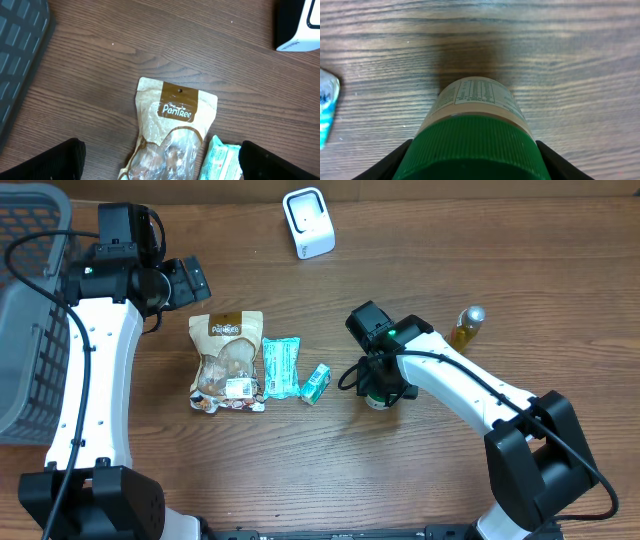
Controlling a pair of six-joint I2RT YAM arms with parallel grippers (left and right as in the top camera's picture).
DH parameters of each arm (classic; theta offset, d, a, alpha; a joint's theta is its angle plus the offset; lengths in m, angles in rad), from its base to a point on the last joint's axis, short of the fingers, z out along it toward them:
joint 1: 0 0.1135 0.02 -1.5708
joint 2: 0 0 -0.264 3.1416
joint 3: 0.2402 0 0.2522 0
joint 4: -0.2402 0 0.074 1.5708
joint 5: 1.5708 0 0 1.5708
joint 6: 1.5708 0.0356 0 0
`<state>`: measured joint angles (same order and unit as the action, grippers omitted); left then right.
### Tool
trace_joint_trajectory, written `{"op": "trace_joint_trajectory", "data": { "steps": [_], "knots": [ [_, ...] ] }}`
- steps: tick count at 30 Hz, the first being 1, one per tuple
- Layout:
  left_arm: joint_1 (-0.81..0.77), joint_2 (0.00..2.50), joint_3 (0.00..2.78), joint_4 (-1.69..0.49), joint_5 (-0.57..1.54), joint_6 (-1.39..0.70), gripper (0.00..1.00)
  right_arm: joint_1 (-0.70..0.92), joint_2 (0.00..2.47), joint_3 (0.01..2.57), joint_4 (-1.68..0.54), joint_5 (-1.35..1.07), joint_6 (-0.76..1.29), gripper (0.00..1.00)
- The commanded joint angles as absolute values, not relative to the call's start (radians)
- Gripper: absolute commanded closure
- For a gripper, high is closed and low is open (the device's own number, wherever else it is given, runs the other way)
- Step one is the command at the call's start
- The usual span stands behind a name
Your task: Scan the item barcode
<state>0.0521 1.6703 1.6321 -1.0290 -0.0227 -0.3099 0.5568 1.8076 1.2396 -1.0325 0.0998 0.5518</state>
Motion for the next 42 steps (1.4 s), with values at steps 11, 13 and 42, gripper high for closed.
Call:
{"op": "trace_joint_trajectory", "data": {
  "steps": [11, 13, 42],
  "knots": [
    [0.046, 1.668, 1.640, -1.029, -0.030, -0.302, 0.00, 0.554, 1.810, 1.235, -1.028, 0.146, 0.716, 0.00],
    [0.045, 1.668, 1.640, -1.029, -0.030, -0.302, 0.00, 0.554, 1.810, 1.235, -1.027, 0.100, 0.736, 0.00],
    [0.045, 1.668, 1.640, -1.029, -0.030, -0.302, 0.01, 0.554, 1.810, 1.235, -1.008, 0.088, 0.583, 0.00]
  ]
}}
